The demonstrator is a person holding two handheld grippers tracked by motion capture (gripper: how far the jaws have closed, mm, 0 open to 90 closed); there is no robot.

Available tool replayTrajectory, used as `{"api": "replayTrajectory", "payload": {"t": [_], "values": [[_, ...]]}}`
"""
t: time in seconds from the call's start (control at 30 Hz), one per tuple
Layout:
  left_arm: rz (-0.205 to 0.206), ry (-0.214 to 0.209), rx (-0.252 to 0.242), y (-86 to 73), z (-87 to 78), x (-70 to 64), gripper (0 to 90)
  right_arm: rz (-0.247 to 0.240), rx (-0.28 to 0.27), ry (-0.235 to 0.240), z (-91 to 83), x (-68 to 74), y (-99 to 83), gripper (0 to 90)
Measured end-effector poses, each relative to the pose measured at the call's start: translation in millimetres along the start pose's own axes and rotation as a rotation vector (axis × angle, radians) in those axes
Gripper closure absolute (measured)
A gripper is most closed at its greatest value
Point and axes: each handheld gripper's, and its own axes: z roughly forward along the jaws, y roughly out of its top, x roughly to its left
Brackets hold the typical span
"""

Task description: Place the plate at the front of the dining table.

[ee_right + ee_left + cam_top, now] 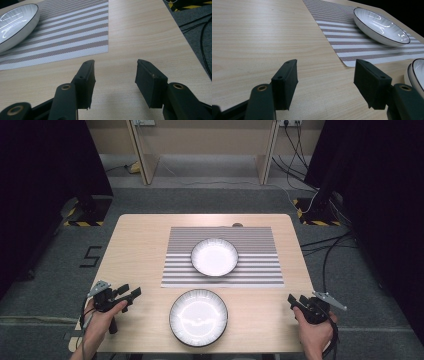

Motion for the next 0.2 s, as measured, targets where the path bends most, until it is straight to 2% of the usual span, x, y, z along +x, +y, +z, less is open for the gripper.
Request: {"api": "replayTrajectory", "payload": {"t": [0.1, 0.2], "values": [[-0.015, 0.002, -0.008, -4.6, -0.3, 0.1, 35.0, 0.027, -0.011, 0.011, 0.5, 0.6, -2.5, 49.6], [-0.026, -0.005, -0.013, -6.9, 0.0, -2.1, 36.0, 0.033, -0.025, 0.016, -0.1, 2.3, -4.0, 49.5]]}}
